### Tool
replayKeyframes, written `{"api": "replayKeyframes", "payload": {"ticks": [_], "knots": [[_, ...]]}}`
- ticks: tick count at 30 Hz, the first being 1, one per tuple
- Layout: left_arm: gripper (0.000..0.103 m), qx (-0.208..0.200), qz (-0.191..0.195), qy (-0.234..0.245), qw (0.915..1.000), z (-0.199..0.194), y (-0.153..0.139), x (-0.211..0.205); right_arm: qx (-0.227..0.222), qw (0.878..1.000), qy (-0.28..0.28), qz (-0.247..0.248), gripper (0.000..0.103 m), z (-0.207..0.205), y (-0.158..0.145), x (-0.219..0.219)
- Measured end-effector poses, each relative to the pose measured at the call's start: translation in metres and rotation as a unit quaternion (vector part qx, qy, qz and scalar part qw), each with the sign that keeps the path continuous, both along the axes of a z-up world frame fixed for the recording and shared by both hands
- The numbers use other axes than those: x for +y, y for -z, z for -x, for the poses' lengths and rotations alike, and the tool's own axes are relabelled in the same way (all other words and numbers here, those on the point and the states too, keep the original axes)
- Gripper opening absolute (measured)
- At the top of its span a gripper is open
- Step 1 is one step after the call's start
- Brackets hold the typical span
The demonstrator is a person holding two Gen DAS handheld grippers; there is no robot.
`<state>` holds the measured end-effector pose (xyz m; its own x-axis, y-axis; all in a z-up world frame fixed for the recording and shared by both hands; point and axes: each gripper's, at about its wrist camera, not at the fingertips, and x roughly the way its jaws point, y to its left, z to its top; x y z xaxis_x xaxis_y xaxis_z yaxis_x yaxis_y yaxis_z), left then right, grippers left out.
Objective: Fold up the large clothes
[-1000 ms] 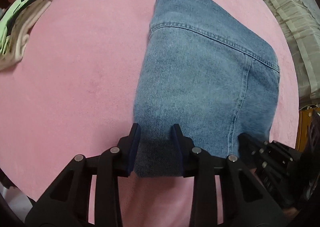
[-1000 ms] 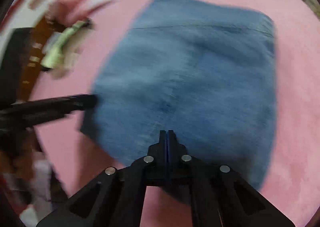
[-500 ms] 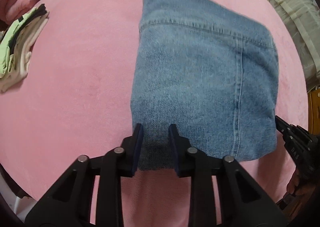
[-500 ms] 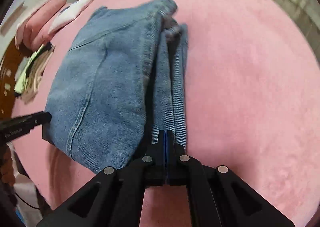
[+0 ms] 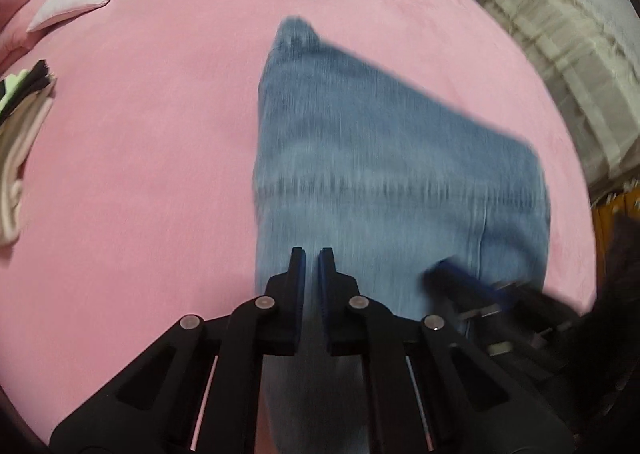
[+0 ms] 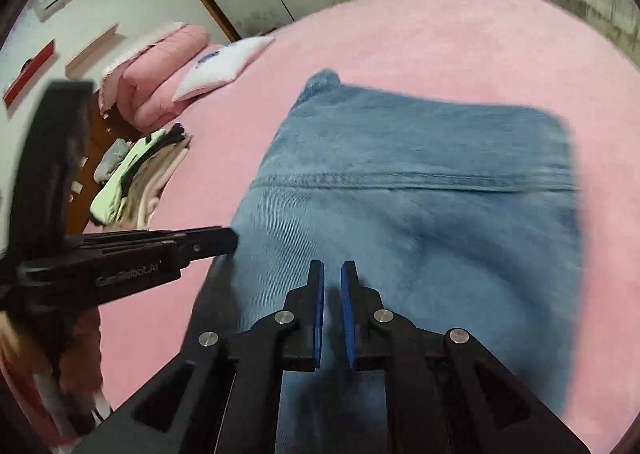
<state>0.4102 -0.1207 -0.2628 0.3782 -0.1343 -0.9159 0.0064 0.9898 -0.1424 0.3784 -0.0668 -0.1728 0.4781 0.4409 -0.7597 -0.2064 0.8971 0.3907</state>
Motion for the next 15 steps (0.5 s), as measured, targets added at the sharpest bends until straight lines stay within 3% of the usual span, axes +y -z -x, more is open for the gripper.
{"api": "replayKeyframes", "payload": {"ticks": [3,9,15], "knots": [[0.004,-0.002,0.023,-0.006,0.9997,-0.034,0.005,0.003,0.006,1.0,0.017,-0.021,0.009,-0.032,0.018,0.016],[0.004,-0.013,0.029,0.015,0.9994,-0.092,0.014,-0.006,-0.014,0.999,0.03,0.002,0.005,-0.094,0.035,0.034],[0.004,-0.026,0.007,0.042,0.9987,-0.133,0.034,-0.022,-0.012,0.99,0.142,-0.006,0.0,-0.127,0.046,-0.026]]}}
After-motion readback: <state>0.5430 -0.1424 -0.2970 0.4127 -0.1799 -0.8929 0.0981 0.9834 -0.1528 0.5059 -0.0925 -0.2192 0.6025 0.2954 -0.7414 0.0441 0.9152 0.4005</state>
